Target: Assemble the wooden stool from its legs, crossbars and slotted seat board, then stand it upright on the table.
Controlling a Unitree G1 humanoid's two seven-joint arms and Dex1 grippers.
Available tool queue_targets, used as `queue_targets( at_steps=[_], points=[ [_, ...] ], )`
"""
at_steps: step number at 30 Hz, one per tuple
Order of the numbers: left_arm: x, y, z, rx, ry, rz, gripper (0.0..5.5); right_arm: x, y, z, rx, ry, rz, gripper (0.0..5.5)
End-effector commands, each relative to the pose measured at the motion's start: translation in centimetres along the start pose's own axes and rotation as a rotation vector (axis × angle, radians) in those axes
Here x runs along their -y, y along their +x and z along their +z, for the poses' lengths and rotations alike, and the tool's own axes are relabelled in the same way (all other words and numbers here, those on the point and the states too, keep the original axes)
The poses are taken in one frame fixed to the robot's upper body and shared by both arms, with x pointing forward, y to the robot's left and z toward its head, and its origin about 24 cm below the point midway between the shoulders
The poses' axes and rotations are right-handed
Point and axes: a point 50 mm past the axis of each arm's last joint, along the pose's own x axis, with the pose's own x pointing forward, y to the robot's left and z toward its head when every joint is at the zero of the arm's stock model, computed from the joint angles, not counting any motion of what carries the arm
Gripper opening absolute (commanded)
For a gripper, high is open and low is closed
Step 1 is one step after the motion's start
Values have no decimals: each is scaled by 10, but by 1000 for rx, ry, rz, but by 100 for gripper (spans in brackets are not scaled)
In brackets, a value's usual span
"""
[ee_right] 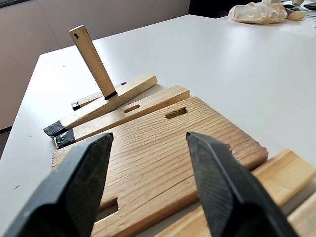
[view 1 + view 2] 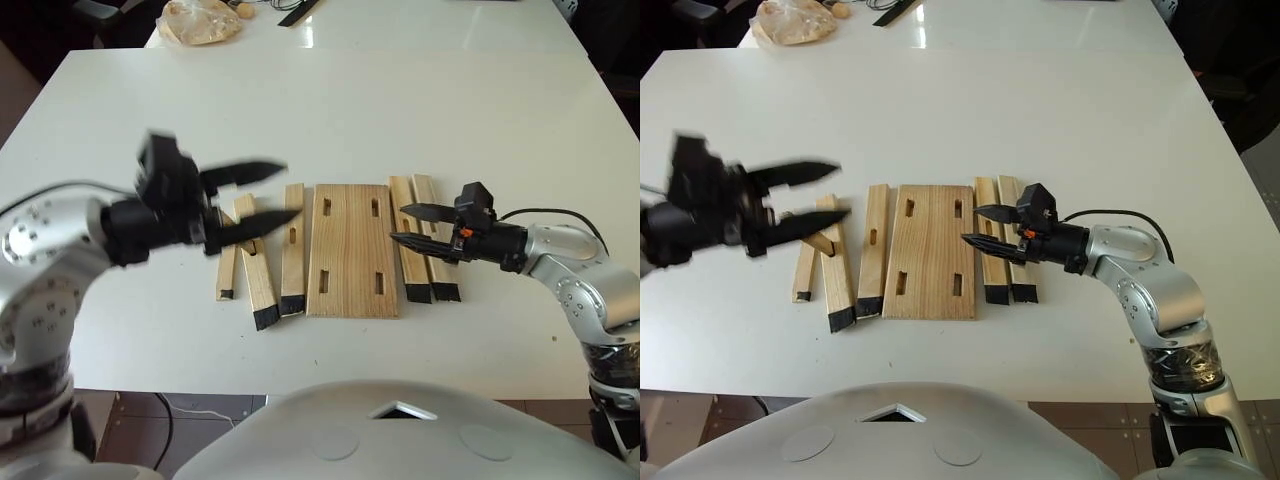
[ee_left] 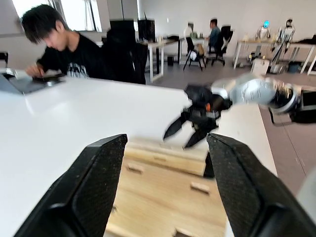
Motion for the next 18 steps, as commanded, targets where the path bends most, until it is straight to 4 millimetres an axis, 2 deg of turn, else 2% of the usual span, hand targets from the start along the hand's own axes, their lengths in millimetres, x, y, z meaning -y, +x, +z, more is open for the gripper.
queue_targets(
  at_steps=[1, 4, 7, 11, 18],
  points=[
    [25, 4, -42, -191, -52, -60, 301, 4, -5, 4, 9, -15, -37, 273],
    [28, 9, -81, -324, -49, -37, 301, 5, -2, 4, 5, -22, -29, 273],
    [32, 11, -103, -398, -25, -38, 301, 6, 0, 5, 5, -26, -17, 273],
    [31, 2, -108, -446, 1, -43, 301, 5, 0, 5, 5, -26, -15, 273],
    [18, -31, -118, -607, 66, -38, 301, 1, 0, -1, 2, -15, -25, 273]
  ],
)
